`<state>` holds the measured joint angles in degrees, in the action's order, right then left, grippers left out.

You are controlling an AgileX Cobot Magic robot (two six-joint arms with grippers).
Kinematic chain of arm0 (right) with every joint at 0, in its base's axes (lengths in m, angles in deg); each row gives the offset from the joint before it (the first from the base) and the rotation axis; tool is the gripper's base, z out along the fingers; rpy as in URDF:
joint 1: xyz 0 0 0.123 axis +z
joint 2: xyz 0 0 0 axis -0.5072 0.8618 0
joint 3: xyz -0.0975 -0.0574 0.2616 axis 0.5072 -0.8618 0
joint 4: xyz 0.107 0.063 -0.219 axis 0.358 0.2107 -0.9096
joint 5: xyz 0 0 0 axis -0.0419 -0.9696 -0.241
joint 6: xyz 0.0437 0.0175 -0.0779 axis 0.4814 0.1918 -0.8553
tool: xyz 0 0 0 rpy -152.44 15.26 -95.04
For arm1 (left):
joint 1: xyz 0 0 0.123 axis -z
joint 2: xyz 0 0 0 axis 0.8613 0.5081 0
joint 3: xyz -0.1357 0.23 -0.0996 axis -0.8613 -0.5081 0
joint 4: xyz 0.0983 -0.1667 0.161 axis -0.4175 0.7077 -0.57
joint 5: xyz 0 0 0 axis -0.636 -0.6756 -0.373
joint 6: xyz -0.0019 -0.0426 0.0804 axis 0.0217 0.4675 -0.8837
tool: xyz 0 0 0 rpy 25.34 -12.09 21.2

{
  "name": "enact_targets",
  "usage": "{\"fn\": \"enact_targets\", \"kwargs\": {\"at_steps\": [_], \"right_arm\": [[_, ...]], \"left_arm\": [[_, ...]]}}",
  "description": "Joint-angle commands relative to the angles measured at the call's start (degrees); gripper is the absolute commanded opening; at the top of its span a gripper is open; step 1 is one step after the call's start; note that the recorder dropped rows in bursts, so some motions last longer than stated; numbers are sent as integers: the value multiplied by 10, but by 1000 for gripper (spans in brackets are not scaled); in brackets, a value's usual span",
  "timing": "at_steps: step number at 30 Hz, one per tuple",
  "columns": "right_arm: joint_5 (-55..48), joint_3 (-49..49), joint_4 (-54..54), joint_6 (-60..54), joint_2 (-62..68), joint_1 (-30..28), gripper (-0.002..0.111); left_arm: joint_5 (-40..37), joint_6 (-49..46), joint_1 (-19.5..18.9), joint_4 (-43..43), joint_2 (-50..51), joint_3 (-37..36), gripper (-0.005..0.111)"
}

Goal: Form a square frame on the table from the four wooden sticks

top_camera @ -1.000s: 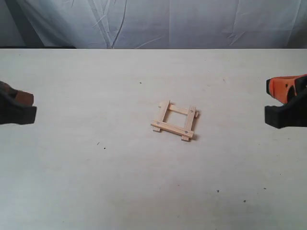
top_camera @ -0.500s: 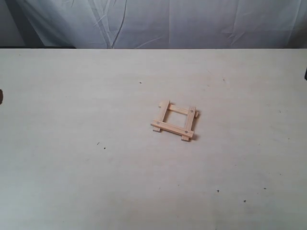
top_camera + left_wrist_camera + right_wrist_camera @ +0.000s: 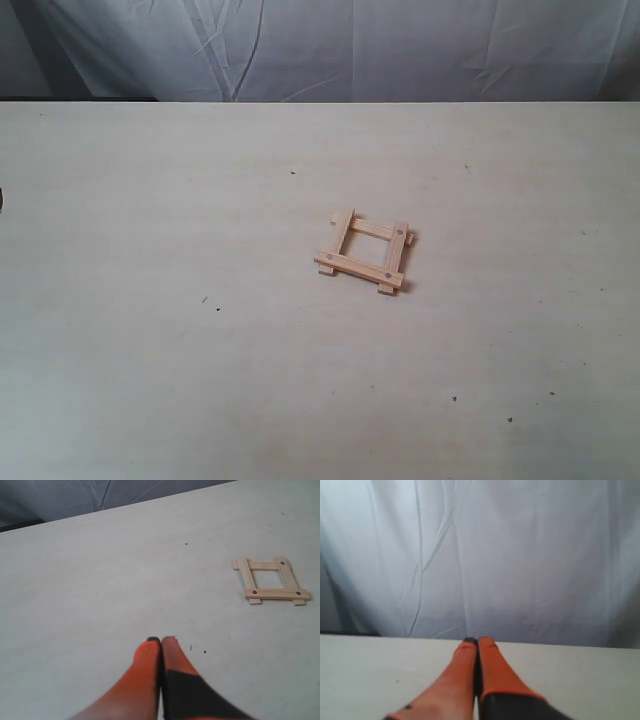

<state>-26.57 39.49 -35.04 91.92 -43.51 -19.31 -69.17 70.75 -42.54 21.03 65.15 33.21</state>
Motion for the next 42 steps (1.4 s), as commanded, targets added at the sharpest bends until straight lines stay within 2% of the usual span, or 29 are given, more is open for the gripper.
{"fn": "enact_targets", "kwargs": {"at_steps": [1, 4, 12, 20, 24, 28, 35, 42], "right_arm": [[-9, -3, 3, -1, -45, -78, 0], [-33, -3, 16, -1, -55, -112, 0], [-33, -26, 11, -3, -64, -117, 0], [-5, -226, 9, -21, -153, -117, 0], [-2, -274, 5, -21, -153, -117, 0], [-15, -279, -4, -21, -153, -116, 0], [-15, -279, -4, -39, -153, -77, 0], [-16, -279, -4, -42, -153, -78, 0]], "left_arm": [[3, 0, 4, -3, -6, -4, 0], [3, 0, 4, -3, -6, -4, 0], [2, 0, 4, -3, -6, -4, 0], [2, 0, 4, -3, -6, -4, 0], [3, 0, 4, -3, -6, -4, 0], [3, 0, 4, -3, -6, -4, 0], [3, 0, 4, -3, -6, -4, 0], [3, 0, 4, -3, -6, -4, 0]]}}
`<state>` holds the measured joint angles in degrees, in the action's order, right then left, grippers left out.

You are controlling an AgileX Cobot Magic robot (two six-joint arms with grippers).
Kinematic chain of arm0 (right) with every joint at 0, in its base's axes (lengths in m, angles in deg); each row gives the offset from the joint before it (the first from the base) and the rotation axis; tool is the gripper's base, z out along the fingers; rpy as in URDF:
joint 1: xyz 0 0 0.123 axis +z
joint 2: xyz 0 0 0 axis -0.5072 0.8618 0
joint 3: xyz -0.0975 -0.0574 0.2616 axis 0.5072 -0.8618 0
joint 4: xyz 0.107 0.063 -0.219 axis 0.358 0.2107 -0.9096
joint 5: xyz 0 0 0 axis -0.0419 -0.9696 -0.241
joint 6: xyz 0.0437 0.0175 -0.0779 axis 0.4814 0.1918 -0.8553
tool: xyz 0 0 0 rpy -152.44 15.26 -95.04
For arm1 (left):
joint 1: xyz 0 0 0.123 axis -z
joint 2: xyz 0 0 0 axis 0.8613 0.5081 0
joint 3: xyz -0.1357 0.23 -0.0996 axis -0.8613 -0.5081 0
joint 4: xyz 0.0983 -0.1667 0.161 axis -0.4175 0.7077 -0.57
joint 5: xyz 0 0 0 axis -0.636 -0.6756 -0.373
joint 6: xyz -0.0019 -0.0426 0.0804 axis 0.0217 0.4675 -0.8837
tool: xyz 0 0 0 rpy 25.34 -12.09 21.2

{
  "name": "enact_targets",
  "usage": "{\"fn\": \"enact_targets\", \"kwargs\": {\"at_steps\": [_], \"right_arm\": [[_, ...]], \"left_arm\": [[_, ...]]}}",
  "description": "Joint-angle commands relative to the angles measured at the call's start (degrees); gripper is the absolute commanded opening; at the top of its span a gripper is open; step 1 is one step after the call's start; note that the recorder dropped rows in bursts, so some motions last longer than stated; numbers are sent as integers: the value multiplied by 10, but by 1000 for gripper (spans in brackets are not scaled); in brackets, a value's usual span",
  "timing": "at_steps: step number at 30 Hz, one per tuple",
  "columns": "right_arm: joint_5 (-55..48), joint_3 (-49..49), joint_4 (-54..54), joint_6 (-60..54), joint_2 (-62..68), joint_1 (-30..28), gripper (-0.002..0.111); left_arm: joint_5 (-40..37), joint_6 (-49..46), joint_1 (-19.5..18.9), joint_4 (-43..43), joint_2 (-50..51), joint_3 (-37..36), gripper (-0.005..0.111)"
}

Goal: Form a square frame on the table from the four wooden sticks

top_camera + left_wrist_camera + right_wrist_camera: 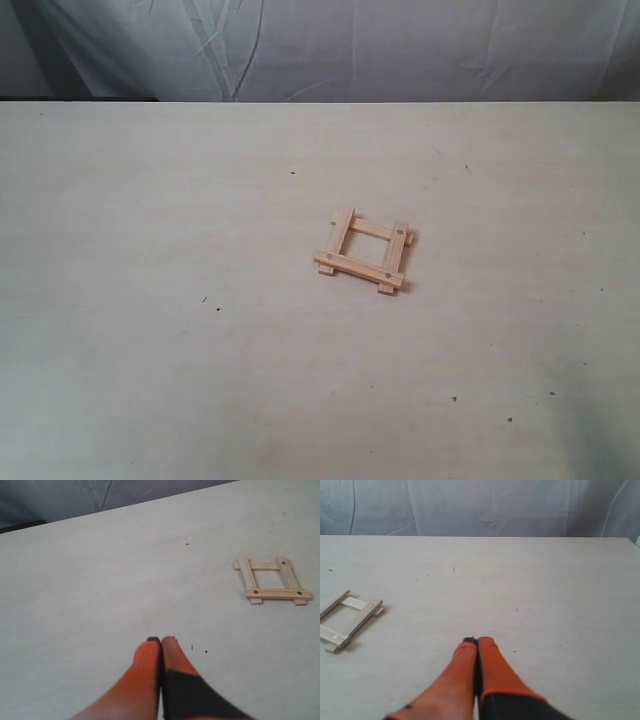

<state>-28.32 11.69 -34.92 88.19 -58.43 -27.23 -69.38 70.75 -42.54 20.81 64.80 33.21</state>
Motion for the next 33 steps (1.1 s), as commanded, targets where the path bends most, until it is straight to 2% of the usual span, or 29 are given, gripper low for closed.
{"fn": "enact_targets", "kwargs": {"at_steps": [1, 13, 14, 16, 19, 28, 33], "right_arm": [[1, -1, -6, -5, -4, 1, 0], [1, -1, -2, -3, -4, 1, 0], [1, -1, -2, -3, -4, 1, 0], [1, -1, -2, -3, -4, 1, 0], [1, -1, 0, -3, -4, 1, 0], [1, -1, 0, -3, -4, 1, 0], [1, -1, 0, -3, -4, 1, 0]], "left_arm": [[5, 0, 4, -1, -2, -4, 0], [5, 0, 4, -3, -4, -4, 0], [5, 0, -1, -8, -10, -5, 0], [30, 2, -40, 34, -43, -23, 0], [119, 2, -109, 54, -119, -106, 0], [217, 1, -164, 31, -276, -287, 0], [253, 1, -180, 28, -339, -342, 0]]}}
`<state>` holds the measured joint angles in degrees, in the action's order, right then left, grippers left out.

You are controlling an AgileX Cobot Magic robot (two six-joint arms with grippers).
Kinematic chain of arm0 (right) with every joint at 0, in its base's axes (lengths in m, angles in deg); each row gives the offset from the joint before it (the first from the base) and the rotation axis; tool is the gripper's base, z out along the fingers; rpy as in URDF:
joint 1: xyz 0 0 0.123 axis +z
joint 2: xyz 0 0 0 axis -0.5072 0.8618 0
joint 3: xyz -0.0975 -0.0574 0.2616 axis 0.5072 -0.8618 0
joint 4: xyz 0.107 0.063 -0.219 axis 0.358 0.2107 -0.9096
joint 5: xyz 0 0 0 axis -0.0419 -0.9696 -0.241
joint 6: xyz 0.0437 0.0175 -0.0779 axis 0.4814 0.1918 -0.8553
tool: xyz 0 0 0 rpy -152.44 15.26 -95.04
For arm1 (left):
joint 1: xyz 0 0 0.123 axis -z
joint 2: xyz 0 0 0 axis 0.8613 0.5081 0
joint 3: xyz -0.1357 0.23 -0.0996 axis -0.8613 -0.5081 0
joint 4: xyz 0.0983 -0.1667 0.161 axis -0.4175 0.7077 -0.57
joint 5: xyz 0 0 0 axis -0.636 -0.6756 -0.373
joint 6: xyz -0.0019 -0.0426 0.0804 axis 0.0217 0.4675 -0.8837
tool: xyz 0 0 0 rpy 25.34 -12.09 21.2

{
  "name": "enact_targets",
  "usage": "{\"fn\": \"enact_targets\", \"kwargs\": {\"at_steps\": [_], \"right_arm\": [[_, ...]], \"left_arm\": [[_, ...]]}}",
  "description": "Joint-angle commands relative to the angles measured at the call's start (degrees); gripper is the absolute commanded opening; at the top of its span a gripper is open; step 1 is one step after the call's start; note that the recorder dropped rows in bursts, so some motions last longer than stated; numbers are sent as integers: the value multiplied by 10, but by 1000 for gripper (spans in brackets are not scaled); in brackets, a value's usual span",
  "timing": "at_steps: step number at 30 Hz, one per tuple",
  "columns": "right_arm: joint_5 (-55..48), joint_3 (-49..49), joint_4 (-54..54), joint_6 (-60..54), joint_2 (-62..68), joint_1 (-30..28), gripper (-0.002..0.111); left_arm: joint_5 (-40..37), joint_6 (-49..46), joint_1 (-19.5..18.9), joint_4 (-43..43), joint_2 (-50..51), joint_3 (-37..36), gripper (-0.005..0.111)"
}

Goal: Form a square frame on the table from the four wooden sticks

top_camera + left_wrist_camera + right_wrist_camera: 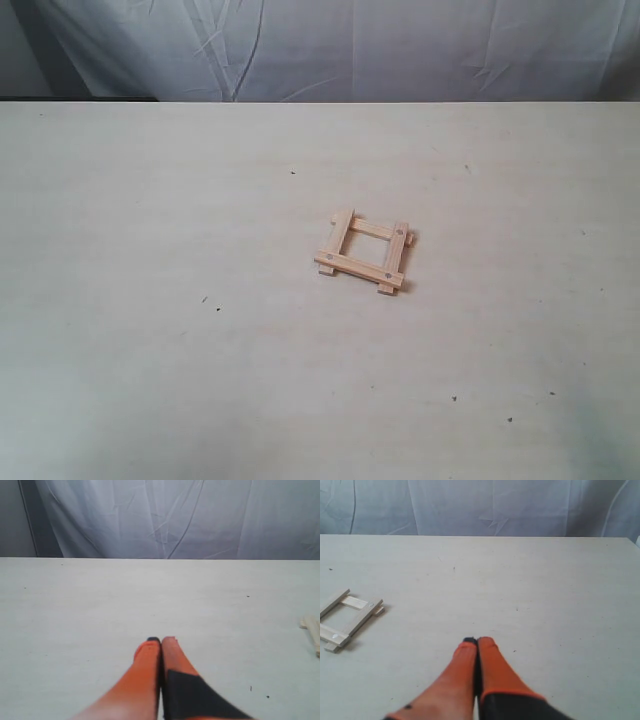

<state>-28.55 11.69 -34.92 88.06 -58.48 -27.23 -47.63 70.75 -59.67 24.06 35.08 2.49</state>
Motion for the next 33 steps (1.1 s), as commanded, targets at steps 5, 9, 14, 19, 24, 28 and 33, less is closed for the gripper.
{"fn": "enact_targets", "kwargs": {"at_steps": [5, 9, 14, 19, 24, 28, 33], "right_arm": [[4, -1, 0, -2, -4, 1, 0], [4, -1, 0, -2, -4, 1, 0], [4, -1, 0, -2, -4, 1, 0], [4, -1, 0, -2, -4, 1, 0], [4, -1, 0, -2, -4, 1, 0], [4, -1, 0, -2, -4, 1, 0], [4, -1, 0, -2, -4, 1, 0]], "left_arm": [[13, 1, -9, -2, -68, -40, 0], [-4, 1, -9, -4, -68, -40, 0], [-4, 1, -9, -5, -68, -40, 0], [-1, -34, -9, 12, -68, -40, 0], [-1, -95, -9, 63, -68, -40, 0], [-1, -83, -9, 51, -68, -40, 0], [-1, -44, -9, 34, -68, -40, 0]]}}
